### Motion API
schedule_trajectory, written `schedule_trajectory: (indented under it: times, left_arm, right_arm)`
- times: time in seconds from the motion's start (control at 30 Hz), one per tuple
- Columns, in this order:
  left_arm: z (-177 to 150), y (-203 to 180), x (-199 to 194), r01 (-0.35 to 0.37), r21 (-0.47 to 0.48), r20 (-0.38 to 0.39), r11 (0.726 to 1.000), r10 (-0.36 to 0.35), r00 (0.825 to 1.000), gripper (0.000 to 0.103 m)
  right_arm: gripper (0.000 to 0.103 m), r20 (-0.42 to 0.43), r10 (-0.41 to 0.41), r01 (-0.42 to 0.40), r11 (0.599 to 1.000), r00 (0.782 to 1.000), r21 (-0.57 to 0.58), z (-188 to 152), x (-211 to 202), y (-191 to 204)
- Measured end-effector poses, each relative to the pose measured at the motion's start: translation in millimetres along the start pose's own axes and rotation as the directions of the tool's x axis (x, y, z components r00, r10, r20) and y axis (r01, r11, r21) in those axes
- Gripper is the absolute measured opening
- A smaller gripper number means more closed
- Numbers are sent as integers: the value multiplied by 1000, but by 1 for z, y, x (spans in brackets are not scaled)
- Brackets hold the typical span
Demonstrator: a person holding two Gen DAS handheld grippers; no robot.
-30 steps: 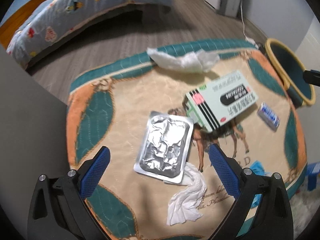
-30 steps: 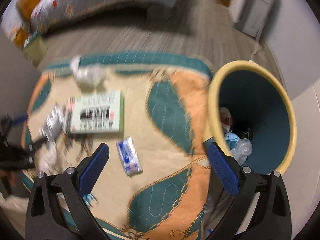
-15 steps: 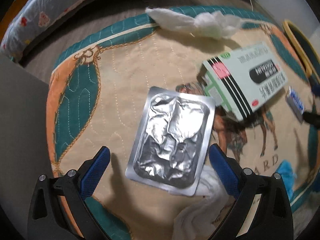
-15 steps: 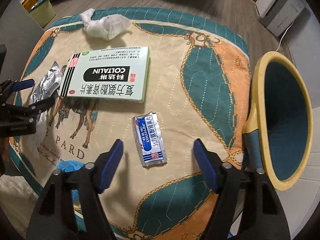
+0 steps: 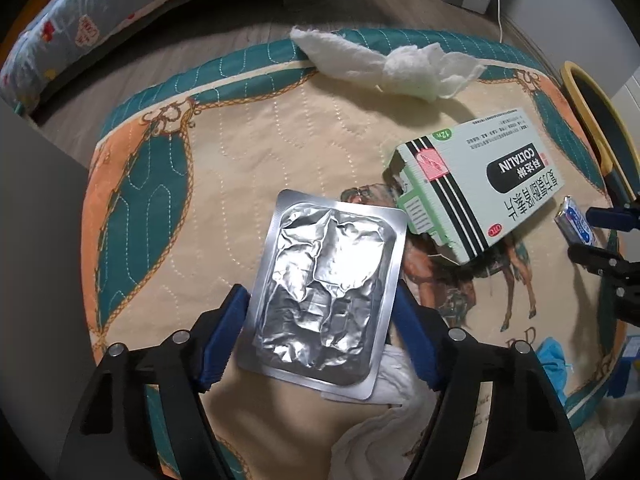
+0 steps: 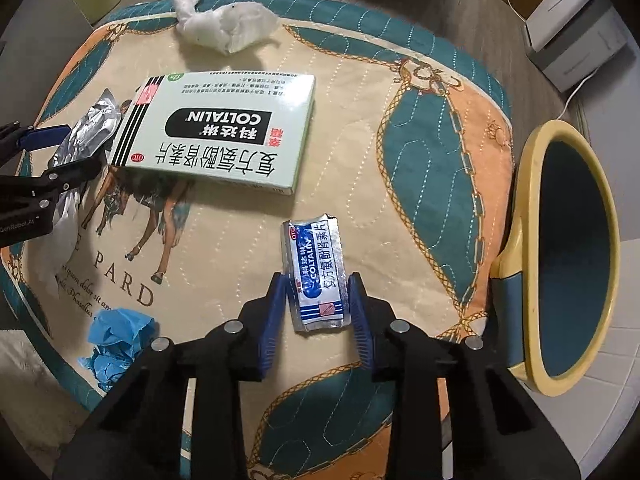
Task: Collect trash
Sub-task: 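Grasp the foil blister pack with the left tool while the right grasps the blue-white packet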
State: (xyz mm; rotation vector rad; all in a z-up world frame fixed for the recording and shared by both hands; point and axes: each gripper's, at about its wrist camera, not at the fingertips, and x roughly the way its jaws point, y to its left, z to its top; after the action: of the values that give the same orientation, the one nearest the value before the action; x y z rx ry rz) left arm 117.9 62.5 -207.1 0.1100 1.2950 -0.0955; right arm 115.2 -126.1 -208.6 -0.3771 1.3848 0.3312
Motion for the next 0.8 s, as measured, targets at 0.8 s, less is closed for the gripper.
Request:
schedule_trajectory:
  times: [0.8]
  left_arm:
    - [40, -19, -90, 51, -24, 304, 998, -42, 952, 73]
  right_arm:
    - [31, 258, 61, -117, 971, 964, 210, 20, -101, -96]
